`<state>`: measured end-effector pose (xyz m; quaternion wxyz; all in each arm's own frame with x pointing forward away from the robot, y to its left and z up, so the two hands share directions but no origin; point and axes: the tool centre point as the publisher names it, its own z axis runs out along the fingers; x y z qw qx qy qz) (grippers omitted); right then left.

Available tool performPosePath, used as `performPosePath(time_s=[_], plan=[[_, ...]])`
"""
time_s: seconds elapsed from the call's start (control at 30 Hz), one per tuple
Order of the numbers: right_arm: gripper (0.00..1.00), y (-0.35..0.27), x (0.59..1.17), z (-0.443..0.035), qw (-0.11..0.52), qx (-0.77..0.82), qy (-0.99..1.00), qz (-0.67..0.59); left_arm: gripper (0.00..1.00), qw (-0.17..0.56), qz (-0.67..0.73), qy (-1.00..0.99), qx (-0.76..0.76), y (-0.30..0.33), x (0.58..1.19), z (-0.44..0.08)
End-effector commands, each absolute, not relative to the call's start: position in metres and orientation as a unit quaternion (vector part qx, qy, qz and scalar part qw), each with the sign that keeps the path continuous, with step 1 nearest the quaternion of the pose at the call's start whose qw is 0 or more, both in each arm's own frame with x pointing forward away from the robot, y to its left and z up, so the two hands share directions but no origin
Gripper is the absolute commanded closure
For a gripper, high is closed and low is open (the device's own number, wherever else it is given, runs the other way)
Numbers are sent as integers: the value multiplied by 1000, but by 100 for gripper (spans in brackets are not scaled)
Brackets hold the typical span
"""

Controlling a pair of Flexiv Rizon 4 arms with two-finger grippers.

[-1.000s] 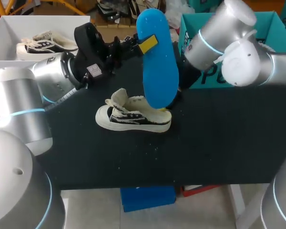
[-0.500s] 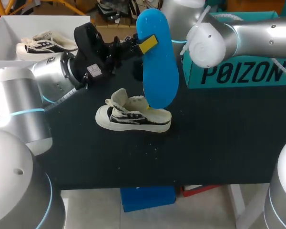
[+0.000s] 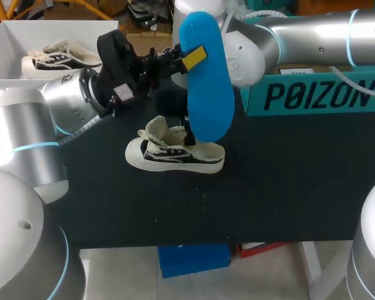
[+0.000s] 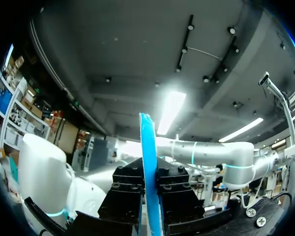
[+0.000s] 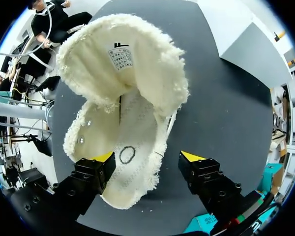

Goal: Take the shoe out of the shoebox, open the shoe tongue, remove and reinsert the insole, then place the shoe into the shoebox

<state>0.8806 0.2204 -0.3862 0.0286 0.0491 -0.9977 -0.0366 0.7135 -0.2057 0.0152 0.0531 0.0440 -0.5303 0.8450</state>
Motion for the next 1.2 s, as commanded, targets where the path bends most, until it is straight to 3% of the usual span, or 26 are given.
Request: performPosePath(time_s=[0.03, 0.1, 0.13, 0.17, 0.2, 0.23, 1.0, 1.2], plan=[[26, 226, 881, -396, 30, 43, -999, -12, 100, 51, 846, -530, 45, -207, 713, 15], [40, 224, 881, -399, 28, 39, -999, -11, 100, 51, 846, -530, 45, -207, 713, 15], [51, 224, 881, -399, 28, 37, -999, -11, 100, 51, 846, -530, 45, -207, 713, 15], [67, 223, 881, -400, 28, 36, -999, -12, 100, 51, 846, -530, 45, -207, 713, 15], [95, 223, 881, -402, 28, 35, -999, -13, 100, 51, 846, -530, 45, -207, 713, 15], [100, 223, 881, -403, 31, 36, -998, -32, 100, 51, 846, -530, 45, -207, 713, 15], [100, 225, 882, -405, 25, 42, -996, -68, 100, 51, 846, -530, 45, -207, 713, 15], [100, 203, 884, -357, -1, -83, -996, -36, 100, 51, 846, -530, 45, -207, 713, 15]])
